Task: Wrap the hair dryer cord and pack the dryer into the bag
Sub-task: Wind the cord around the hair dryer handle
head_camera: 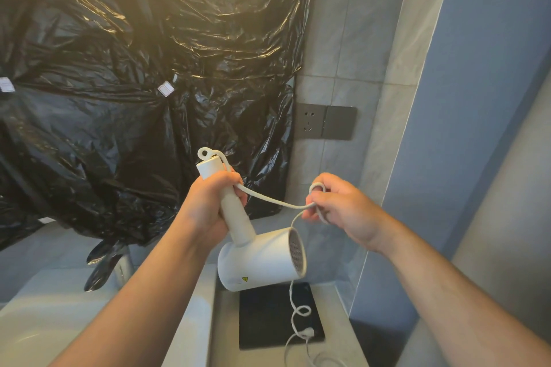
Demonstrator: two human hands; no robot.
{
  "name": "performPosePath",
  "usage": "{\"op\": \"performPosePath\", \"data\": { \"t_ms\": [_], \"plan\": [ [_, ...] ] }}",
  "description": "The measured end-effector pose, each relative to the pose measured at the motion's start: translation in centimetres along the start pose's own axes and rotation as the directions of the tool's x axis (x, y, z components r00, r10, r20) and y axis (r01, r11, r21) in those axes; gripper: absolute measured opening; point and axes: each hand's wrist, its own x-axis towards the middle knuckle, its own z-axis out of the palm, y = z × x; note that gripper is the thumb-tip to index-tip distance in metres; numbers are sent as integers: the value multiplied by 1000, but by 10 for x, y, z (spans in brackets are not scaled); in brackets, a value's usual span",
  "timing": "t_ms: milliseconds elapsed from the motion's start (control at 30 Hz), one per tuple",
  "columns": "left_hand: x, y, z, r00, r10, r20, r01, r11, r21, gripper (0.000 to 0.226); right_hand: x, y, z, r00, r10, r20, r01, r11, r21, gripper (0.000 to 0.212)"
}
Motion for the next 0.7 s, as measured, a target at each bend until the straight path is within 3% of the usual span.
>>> {"op": "performPosePath", "data": {
  "t_ms": [100, 200, 300, 500, 700],
  "plan": [
    [0, 2, 1, 998, -55, -9, 55, 997, -52, 17, -1, 11, 1, 994, 23, 104, -36, 991, 127, 19],
    [2, 6, -1, 984, -170, -56, 169, 985, -19, 9, -5, 15, -4, 974, -7, 227, -53, 964, 259, 46],
    [5, 7, -3, 951, -286, -119, 291, 957, 21, 5, -9, 11, -4, 966, -85, 243, -20, 916, 401, 26],
    [4, -2, -1, 919, -387, -80, 390, 921, 23, 7, -10, 1, 8, 981, -146, 131, 101, 949, 299, 29],
    [4, 5, -5, 891, -448, 69, 453, 877, -161, 12, -10, 9, 24, 986, -163, -11, 164, 980, 116, 27]
  ]
}}
